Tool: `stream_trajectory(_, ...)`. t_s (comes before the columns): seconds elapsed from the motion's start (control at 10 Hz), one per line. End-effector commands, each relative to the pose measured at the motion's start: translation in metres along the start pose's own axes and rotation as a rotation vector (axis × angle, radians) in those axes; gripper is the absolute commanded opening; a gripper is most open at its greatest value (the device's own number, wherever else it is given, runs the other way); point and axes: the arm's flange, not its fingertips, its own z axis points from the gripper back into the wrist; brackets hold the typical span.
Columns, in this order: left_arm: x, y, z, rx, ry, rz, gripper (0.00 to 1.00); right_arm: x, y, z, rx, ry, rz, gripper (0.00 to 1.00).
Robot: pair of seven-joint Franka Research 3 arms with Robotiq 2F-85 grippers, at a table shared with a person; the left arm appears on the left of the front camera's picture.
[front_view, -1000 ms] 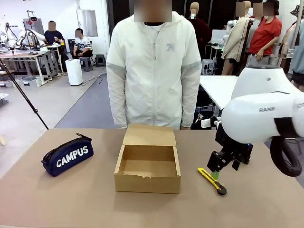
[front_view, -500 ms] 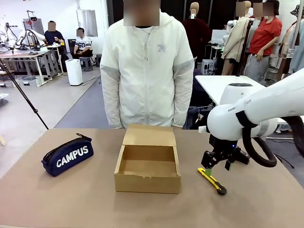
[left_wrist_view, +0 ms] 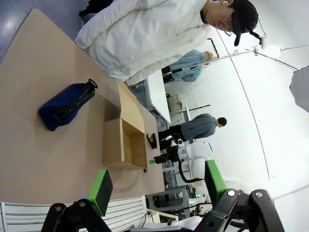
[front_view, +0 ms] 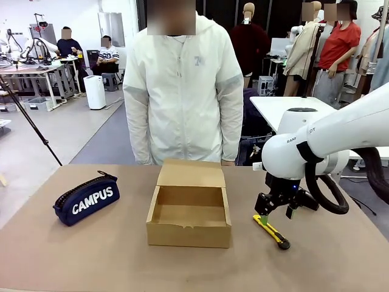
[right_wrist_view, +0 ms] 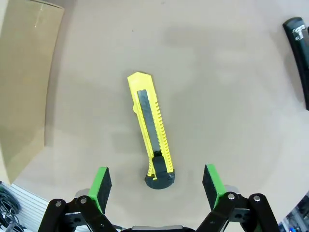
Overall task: Pack the items into the box.
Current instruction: Pick up the item indicated by the person and place it inside the Mailer Box.
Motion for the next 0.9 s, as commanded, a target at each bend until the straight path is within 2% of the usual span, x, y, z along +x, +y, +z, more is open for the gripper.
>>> stream_trajectory(0.0,0.001,-0.001,0.000,-0.017,-0.006,-0.017,1.00,-0.001,0.006,-0.007,-0.027,0.058,0.174,1.00)
stream_trajectory(0.1,0.001,-0.001,0.000,-0.017,-0.006,-0.017,1.00,-0.001,0.011,-0.014,-0.052,0.095,0.351,1.00)
stream_trajectory(0.3,0.001,-0.001,0.000,-0.017,-0.006,-0.017,1.00,-0.005,0.018,-0.020,-0.093,0.081,0.455,1.00)
stream_trajectory(0.8,0.001,-0.001,0.000,-0.017,-0.006,-0.017,1.00,-0.007,0.030,-0.038,-0.050,0.029,0.350,1.00)
